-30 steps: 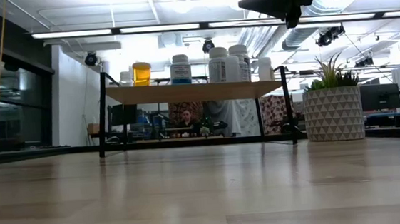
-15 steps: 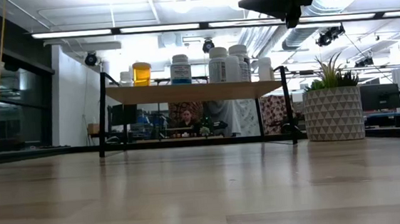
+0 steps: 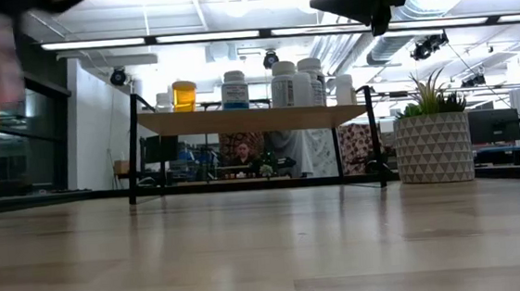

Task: Pick and place medicine bottles onto shelf by color
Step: Put the red pill bottle on the shelf

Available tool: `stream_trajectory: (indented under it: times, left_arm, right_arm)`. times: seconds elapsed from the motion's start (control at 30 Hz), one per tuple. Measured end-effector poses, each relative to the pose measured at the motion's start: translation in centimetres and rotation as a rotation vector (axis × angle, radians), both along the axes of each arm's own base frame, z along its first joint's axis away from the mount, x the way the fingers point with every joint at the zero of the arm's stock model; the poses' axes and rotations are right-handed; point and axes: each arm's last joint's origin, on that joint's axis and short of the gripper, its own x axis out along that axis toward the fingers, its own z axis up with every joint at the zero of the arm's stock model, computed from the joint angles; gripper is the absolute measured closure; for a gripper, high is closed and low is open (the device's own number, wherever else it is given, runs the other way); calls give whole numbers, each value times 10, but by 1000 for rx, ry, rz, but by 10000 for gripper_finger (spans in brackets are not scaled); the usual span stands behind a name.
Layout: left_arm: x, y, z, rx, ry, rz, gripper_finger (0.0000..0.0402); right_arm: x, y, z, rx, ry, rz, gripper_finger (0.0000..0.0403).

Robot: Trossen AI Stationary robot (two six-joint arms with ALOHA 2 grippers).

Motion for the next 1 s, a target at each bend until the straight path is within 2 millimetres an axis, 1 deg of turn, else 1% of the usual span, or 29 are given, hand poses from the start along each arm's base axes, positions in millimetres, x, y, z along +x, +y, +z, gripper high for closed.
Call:
stream_trajectory:
  times: [0.1, 0.2, 0.33, 0.43, 0.57, 0.63, 0.73, 0.83, 0.93, 1.0]
  left_arm:
    - [11, 19, 29, 77, -46, 14, 294]
    - [21, 43, 58, 149, -95, 48, 294]
    - [33, 82, 88, 212, -165, 123, 294]
    - [37, 119, 102, 182, -185, 224, 294]
    - [34, 171, 104, 80, -149, 380, 294]
    - [26, 194, 102, 39, -106, 460, 294]
    - [15, 223, 101, 5, -75, 569, 294]
    - [7, 244, 99, -19, -73, 649, 294]
    - [1, 260, 99, -40, -83, 700, 294]
    - [0, 267, 96, -54, -76, 723, 294]
  right_arm:
    - [0, 0, 0, -6, 2, 0, 187]
    - [0, 0, 0, -7, 2, 0, 187]
    - [0, 0, 0, -7, 2, 0, 187]
    - [0, 0, 0, -7, 2, 0, 187]
    - [0, 0, 0, -8, 2, 0, 187]
    - [0, 0, 0, -8, 4, 0, 187]
    - [0, 0, 0, -11, 7, 0, 187]
    - [0, 0, 0, -17, 8, 0, 187]
    - [0, 0, 0, -17, 8, 0, 187]
    - [0, 0, 0, -17, 8, 0, 187]
